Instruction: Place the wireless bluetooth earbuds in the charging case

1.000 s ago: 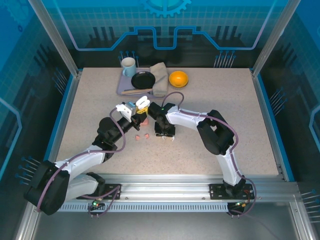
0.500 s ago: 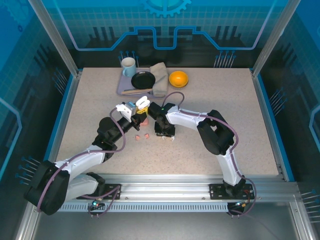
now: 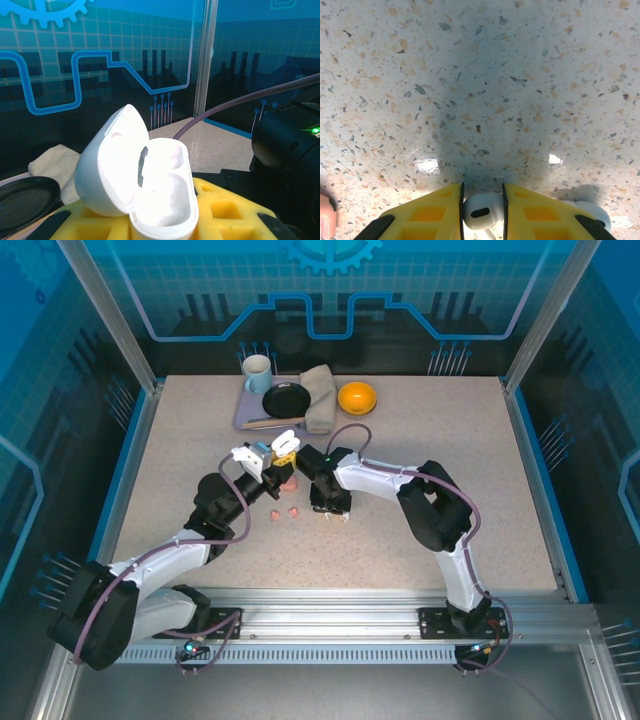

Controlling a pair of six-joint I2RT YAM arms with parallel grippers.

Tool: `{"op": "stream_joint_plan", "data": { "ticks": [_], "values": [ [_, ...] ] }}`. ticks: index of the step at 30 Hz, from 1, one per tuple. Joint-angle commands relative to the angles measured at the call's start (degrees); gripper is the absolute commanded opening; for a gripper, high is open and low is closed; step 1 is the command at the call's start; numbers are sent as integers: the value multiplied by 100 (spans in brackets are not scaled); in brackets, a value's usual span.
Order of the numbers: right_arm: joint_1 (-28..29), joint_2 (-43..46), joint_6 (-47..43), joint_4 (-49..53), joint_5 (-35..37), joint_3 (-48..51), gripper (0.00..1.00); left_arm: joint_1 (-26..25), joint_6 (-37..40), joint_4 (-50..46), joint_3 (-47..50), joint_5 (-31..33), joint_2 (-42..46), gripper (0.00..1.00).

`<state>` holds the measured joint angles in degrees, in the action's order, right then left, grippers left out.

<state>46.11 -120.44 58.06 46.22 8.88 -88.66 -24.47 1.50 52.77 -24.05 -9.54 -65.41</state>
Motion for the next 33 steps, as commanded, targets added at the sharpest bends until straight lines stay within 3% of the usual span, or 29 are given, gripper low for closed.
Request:
{"op": "stream_joint_plan", "data": {
  "ticks": [1, 18, 33],
  "values": [
    [14, 238, 104, 40, 136, 127, 23, 39, -35, 76, -214, -129, 50, 0],
    [-550, 1313, 40, -408, 235, 686, 23, 52, -48, -182, -371, -176, 154, 0],
    [-1178, 3544, -930, -1420, 551, 1230, 25, 8, -66, -517, -653, -756, -155, 0]
  ]
}}
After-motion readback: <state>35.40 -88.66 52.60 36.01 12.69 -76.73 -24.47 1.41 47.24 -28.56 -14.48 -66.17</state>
